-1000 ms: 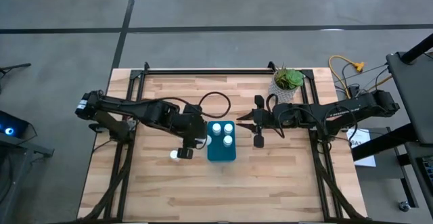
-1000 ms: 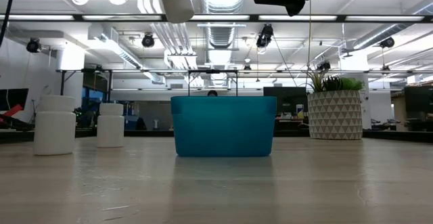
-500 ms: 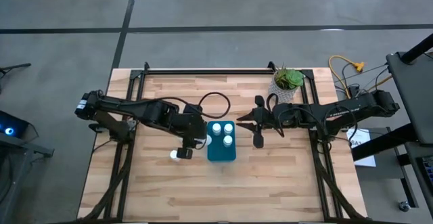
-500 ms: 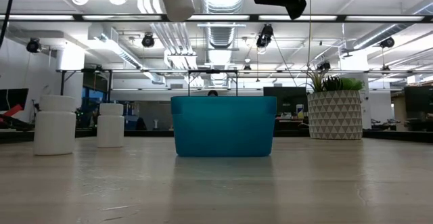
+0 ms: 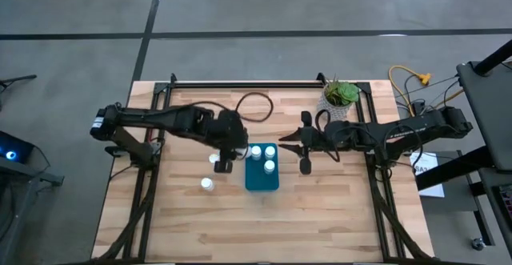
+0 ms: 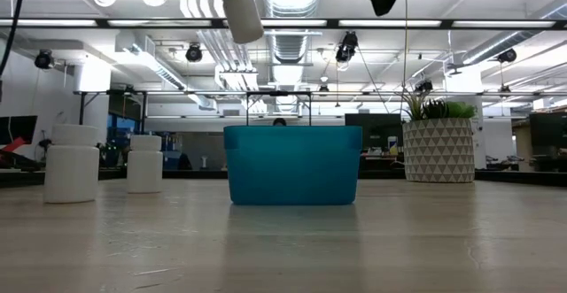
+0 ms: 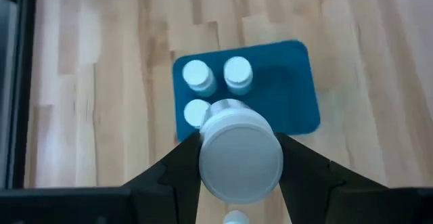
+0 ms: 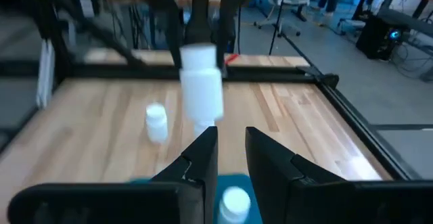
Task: Pick and place pill bottles into a basket
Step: Put the medicine bottle in the blue bin
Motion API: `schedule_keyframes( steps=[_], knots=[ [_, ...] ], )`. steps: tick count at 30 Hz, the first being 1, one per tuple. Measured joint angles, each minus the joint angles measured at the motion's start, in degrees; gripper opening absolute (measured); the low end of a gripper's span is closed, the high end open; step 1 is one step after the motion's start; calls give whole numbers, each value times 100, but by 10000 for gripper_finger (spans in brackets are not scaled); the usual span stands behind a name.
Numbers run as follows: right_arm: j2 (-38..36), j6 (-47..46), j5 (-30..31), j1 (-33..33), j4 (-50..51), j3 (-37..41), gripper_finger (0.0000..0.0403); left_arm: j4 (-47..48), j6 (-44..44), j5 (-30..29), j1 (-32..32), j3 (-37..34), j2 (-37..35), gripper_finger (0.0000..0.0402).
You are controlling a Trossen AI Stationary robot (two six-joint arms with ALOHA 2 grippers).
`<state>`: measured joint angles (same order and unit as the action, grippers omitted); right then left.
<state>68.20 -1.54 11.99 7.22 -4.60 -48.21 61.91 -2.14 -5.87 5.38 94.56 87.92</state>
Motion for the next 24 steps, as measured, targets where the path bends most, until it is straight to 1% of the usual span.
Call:
schedule_keyframes(
  steps=[3,5,9,12,15,18,24],
  knots=[
    [-40,-336,0,0,-296,0,68,3,37,463,-158,174,0,145],
    [-116,-478,1,0,-408,0,68,28,59,601,-214,373,3,145],
    [-379,-584,4,0,-644,0,68,71,42,624,-352,851,22,145],
    [-666,-667,11,0,-982,0,68,55,168,599,-384,1056,22,145],
    [-924,-871,227,0,-1316,-2,68,46,433,627,-380,1216,31,145],
    [-1100,-1159,473,-4,-1674,-2,68,-47,752,693,-378,1264,28,145],
    [-1194,-1469,469,0,-1800,-7,68,-214,989,692,-376,1189,33,145]
  ],
)
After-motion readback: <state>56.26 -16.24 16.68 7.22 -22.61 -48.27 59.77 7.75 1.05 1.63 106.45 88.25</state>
